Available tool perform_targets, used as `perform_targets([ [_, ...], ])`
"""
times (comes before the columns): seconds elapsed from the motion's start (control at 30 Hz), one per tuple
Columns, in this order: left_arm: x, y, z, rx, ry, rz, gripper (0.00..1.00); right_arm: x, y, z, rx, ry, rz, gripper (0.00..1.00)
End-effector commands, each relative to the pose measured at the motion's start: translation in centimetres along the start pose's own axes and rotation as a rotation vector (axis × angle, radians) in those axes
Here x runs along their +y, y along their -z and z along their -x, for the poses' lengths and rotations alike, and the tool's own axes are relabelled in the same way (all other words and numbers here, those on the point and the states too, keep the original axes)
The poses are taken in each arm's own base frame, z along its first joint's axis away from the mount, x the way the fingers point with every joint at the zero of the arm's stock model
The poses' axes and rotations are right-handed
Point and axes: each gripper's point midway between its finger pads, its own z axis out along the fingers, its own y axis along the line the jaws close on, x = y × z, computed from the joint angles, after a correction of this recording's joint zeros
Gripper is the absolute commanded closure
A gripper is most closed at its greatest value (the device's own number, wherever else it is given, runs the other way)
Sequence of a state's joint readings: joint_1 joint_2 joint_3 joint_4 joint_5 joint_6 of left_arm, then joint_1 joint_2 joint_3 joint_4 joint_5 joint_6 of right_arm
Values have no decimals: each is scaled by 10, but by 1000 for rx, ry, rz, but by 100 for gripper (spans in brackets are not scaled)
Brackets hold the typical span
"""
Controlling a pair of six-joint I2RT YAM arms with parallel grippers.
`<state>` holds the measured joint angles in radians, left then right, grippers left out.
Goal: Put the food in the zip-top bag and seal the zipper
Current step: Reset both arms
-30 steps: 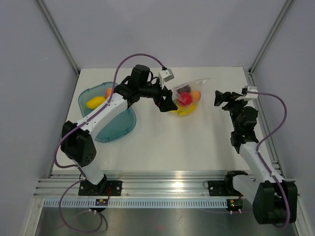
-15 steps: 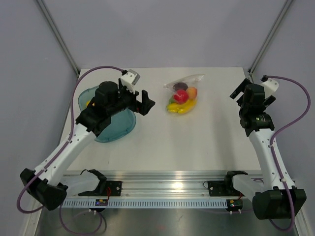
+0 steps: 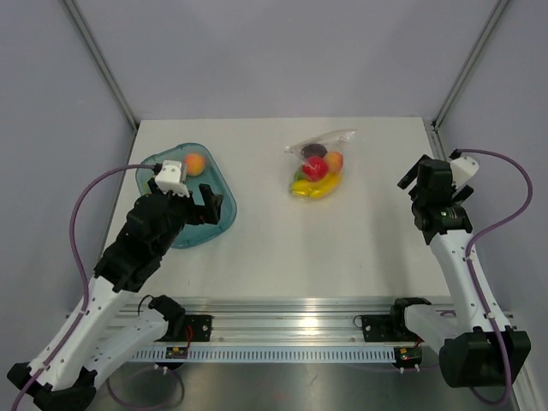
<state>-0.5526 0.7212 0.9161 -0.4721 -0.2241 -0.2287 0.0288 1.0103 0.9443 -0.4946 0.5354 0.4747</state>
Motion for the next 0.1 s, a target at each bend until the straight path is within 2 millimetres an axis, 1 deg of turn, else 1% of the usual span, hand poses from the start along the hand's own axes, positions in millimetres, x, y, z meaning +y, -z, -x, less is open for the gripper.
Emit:
perform_targets([
  [0.0, 12, 7, 11, -70, 44, 63, 1, 0, 1, 12, -61, -71, -3, 1],
  [0.07, 14, 9, 9, -59, 49, 71, 1, 2, 1, 11, -51, -70, 3, 0],
])
